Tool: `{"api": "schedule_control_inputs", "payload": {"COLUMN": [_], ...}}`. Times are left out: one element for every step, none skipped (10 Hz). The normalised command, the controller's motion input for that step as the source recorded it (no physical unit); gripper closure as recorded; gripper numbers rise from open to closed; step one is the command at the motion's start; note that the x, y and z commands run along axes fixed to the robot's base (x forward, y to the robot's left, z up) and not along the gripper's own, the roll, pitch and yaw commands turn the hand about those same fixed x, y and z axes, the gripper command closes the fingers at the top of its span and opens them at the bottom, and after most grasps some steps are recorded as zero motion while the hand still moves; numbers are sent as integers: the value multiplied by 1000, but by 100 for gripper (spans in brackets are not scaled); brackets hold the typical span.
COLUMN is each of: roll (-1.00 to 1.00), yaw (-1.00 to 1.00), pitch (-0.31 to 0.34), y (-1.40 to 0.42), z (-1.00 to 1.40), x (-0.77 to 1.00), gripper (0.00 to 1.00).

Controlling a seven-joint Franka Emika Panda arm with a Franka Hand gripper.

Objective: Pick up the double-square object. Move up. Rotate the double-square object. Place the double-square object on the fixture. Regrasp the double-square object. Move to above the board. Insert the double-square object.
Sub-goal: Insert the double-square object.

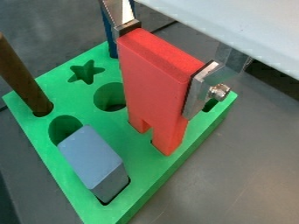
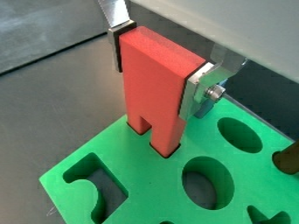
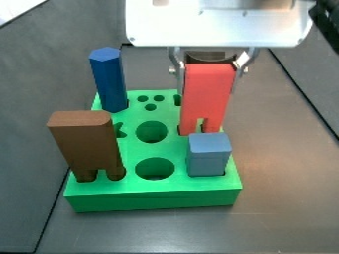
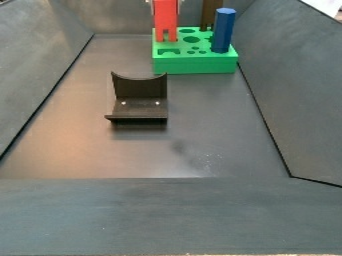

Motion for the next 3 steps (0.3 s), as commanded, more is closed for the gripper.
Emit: {"api": "schedule_control_inputs", "payload": {"roll": [-53, -77, 0], "yaw": [-100, -17, 0], "pitch": [-27, -44, 0], "y": [0, 11, 0], "z": [-160, -6, 0], "x": [0, 0, 0], "gripper": [100, 100, 100]}}
